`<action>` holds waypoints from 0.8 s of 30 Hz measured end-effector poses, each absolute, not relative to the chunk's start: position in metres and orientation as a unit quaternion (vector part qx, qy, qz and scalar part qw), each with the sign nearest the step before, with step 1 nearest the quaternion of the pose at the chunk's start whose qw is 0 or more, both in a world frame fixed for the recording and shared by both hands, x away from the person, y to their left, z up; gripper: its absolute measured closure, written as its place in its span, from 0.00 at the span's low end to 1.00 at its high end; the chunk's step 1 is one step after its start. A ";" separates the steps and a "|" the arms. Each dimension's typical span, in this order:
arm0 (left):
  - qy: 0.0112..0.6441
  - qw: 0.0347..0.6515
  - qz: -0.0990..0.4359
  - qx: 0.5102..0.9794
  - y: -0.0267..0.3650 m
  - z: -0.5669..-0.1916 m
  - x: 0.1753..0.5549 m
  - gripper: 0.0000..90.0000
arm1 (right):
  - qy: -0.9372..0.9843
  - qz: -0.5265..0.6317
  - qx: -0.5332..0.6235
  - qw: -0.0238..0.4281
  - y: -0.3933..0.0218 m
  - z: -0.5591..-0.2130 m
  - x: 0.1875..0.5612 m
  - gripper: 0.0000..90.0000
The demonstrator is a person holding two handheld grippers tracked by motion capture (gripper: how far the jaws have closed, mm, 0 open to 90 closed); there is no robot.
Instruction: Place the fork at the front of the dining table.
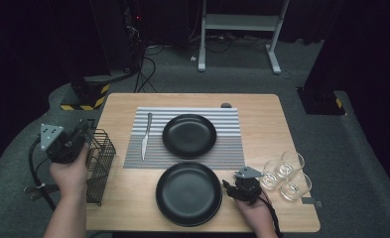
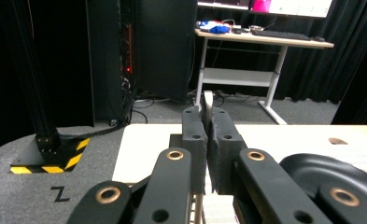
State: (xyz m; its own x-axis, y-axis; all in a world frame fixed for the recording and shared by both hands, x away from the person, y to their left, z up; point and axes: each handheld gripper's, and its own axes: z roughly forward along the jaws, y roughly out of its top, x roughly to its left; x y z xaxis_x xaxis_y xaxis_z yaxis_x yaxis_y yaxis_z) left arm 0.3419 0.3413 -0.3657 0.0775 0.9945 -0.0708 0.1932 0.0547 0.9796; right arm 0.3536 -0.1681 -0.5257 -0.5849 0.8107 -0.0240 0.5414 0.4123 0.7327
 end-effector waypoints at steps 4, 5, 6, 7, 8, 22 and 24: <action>0.529 0.495 0.422 0.545 0.341 -0.358 0.339 0.96 | 0.818 0.351 0.413 0.192 -0.168 -0.526 0.354 0.47; 0.526 0.497 0.425 0.543 0.341 -0.357 0.339 0.96 | 0.818 0.351 0.413 0.192 -0.168 -0.526 0.354 0.47; 0.523 0.500 0.427 0.542 0.341 -0.356 0.338 0.96 | 0.818 0.351 0.413 0.192 -0.168 -0.526 0.354 0.47; 0.521 0.502 0.429 0.541 0.340 -0.355 0.338 0.96 | 0.818 0.351 0.413 0.192 -0.168 -0.526 0.354 0.47; 0.518 0.503 0.432 0.540 0.340 -0.354 0.337 0.96 | 0.818 0.351 0.413 0.192 -0.168 -0.526 0.354 0.47; 0.489 0.530 0.458 0.520 0.336 -0.340 0.326 0.96 | 0.818 0.351 0.414 0.192 -0.168 -0.526 0.354 0.46; 0.486 0.536 0.459 0.516 0.334 -0.338 0.324 0.96 | 0.818 0.350 0.413 0.194 -0.168 -0.526 0.353 0.46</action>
